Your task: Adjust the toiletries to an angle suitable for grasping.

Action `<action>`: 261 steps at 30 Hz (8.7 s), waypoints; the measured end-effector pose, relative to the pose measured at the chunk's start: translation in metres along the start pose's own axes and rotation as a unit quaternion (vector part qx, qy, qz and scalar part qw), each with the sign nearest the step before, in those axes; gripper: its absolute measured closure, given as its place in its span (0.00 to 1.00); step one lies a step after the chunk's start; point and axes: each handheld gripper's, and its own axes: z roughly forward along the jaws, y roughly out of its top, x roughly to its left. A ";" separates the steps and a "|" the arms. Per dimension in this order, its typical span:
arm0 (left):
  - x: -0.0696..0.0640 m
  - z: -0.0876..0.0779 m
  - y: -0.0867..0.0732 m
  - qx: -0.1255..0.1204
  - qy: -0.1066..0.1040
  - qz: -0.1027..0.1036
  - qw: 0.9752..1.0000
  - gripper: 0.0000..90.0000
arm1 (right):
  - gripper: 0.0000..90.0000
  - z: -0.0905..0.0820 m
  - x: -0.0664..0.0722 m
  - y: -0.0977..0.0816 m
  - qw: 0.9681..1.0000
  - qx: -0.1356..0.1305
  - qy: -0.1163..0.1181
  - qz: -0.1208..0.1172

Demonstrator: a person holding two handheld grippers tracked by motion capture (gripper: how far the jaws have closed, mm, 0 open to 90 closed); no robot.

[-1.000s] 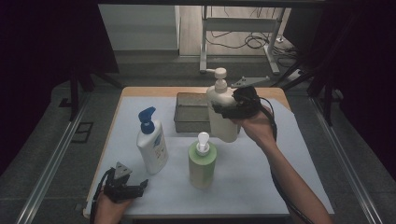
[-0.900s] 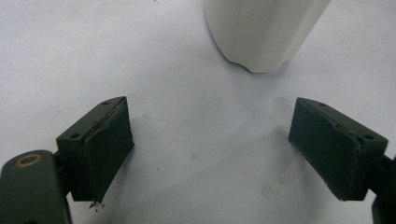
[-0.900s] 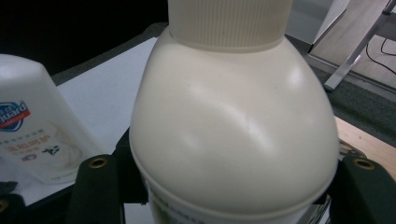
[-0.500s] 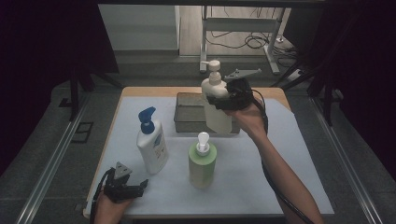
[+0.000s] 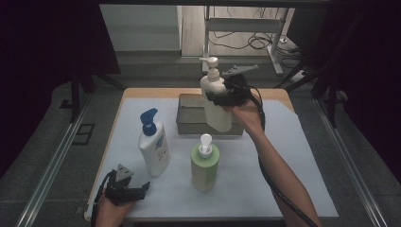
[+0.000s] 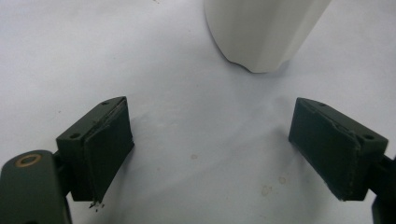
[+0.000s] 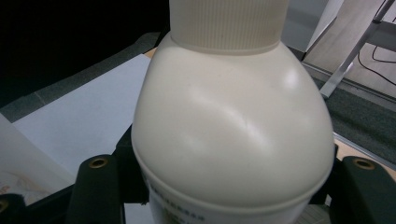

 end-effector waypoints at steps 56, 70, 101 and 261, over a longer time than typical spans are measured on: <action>0.000 0.000 0.000 0.001 -0.001 -0.001 1.000 0.14 | 0.41 0.100 -0.007 0.001 1.000 -0.005 -0.023 -0.009; 0.000 0.000 0.000 0.001 -0.001 -0.001 1.000 0.14 | 0.40 0.101 -0.008 -0.012 1.000 0.003 -0.020 -0.009; 0.000 0.000 0.000 0.001 -0.001 -0.001 1.000 0.14 | 0.40 0.092 -0.005 -0.042 1.000 0.023 -0.014 -0.005; 0.000 0.000 0.000 0.001 0.000 0.000 1.000 0.14 | 0.97 0.137 0.007 -0.090 0.994 0.096 0.050 0.019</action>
